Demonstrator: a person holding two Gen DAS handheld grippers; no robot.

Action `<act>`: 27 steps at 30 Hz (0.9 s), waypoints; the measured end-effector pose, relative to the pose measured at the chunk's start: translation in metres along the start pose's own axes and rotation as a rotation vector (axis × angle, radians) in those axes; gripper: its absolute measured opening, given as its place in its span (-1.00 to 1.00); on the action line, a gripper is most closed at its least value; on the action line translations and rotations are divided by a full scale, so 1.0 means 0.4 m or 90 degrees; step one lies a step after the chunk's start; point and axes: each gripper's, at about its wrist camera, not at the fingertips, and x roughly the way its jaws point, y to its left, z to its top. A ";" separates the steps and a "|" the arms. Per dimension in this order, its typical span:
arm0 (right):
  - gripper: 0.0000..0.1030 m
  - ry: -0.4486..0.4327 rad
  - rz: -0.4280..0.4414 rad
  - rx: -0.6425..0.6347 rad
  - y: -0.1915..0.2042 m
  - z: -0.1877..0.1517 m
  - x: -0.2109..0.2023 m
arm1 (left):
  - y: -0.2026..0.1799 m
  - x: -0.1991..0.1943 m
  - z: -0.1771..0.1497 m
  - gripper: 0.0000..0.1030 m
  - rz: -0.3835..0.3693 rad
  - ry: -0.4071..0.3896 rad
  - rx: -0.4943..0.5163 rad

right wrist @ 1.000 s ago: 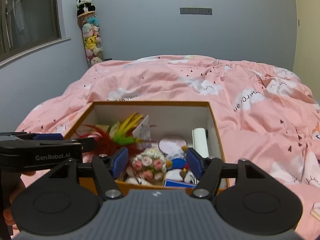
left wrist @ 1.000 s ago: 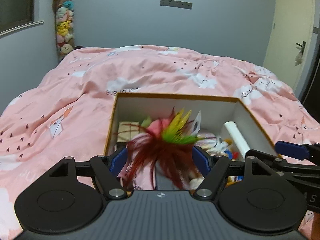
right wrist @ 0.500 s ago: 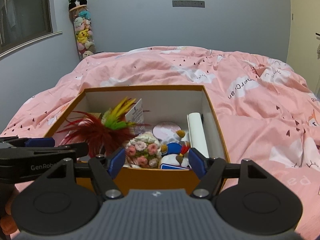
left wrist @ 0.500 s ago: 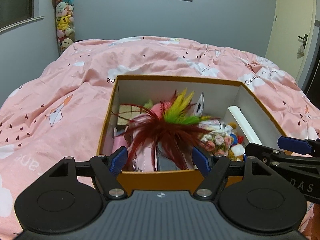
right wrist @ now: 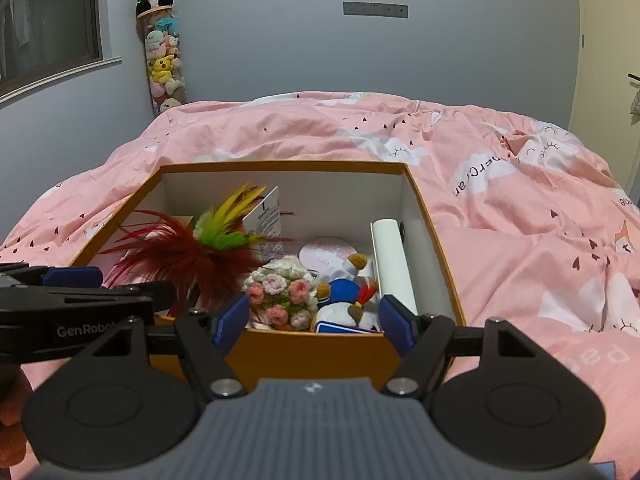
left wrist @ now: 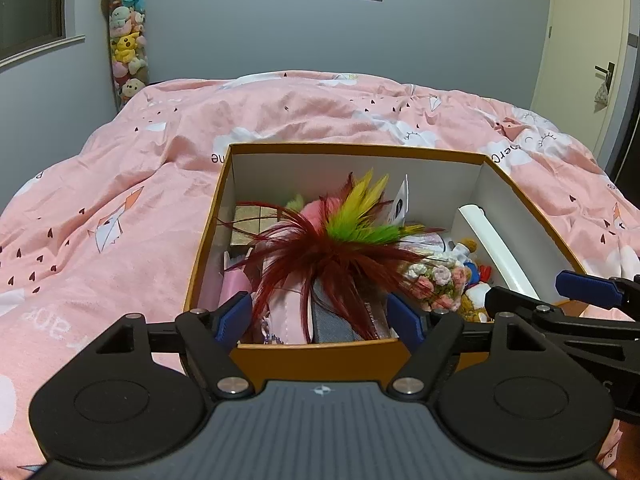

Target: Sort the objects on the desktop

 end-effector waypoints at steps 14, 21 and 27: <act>0.48 -0.003 -0.001 0.001 -0.003 -0.003 0.003 | -0.001 0.005 -0.005 0.70 0.007 -0.003 0.001; 0.48 -0.003 -0.001 0.001 -0.003 -0.004 0.003 | 0.000 0.006 -0.006 0.70 0.007 -0.004 0.002; 0.48 -0.003 -0.001 0.001 -0.004 -0.004 0.004 | -0.001 0.005 -0.006 0.70 0.008 -0.004 0.002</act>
